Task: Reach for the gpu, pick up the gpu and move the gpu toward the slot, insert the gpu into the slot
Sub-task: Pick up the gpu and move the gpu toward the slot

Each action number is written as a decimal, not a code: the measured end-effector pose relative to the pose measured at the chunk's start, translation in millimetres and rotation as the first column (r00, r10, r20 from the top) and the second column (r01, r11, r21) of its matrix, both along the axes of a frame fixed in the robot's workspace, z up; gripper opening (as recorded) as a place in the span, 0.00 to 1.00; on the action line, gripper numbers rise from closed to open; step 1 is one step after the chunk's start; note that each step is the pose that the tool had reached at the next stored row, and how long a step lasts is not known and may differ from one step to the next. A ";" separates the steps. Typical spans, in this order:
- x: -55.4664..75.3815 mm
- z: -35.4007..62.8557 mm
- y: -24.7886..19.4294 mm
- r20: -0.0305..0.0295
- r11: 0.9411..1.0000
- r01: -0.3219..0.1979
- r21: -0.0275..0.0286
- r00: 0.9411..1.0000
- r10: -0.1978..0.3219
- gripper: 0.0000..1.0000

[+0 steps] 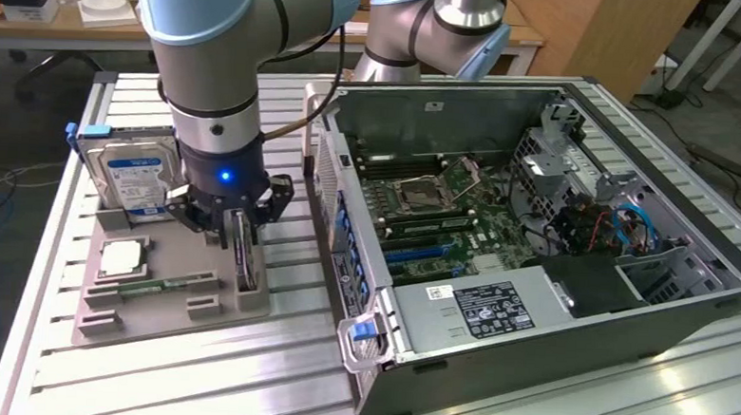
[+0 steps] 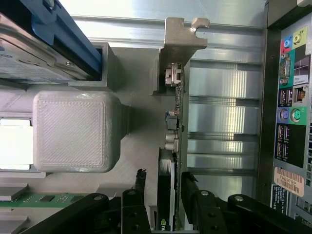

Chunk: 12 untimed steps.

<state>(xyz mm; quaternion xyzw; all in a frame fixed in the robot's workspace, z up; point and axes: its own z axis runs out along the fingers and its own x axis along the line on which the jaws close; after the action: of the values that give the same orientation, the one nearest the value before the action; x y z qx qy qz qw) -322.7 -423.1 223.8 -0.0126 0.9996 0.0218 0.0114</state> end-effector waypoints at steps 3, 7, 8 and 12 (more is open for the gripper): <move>0.0 0.0 0.0 0.000 1.000 0.000 0.000 1.000 0.000 0.42; 0.0 4.0 -0.2 0.000 1.000 0.000 0.000 1.000 0.000 0.42; 0.0 4.0 -0.2 0.000 1.000 0.000 0.000 1.000 0.000 0.42; 0.0 4.0 -0.3 0.000 1.000 0.000 0.000 1.000 0.000 0.40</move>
<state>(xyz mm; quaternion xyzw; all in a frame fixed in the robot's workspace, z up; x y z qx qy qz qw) -322.7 -423.4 227.8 -0.0126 0.9996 0.0219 0.0115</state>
